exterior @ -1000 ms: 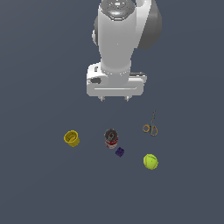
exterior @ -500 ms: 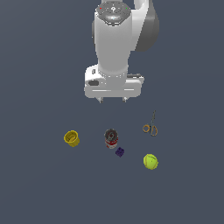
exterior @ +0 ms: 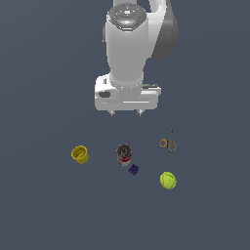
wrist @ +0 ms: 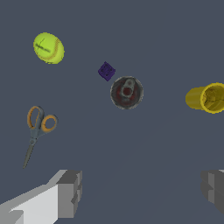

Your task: Pick up a designated object from a clutter of objects.

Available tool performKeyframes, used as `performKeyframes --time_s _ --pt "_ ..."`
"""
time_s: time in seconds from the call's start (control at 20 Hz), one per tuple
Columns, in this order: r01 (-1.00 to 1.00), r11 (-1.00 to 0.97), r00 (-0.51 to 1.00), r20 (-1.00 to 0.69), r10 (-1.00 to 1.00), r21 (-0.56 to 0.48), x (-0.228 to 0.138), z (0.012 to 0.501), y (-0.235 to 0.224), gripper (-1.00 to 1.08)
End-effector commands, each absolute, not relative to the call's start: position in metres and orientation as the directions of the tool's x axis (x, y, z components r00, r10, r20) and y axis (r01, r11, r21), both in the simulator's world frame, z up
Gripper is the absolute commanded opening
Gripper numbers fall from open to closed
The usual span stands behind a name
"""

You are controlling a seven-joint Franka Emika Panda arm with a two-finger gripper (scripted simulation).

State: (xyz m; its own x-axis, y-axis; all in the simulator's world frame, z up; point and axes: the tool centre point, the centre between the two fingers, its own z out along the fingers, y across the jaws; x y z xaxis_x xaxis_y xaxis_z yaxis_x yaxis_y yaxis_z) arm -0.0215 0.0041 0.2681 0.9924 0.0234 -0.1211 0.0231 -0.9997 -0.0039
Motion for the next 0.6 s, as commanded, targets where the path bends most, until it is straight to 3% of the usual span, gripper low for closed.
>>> performKeyframes --time_s 0.0,0.55 --pt "0.018 -1.0 0.993 -0.119 0.019 -0.002 -0.016 0.266 0.007 1.0" --pt "-0.035 -0.999 0.995 -0.092 -0.036 0.009 0.035 0.238 0.04 1.0"
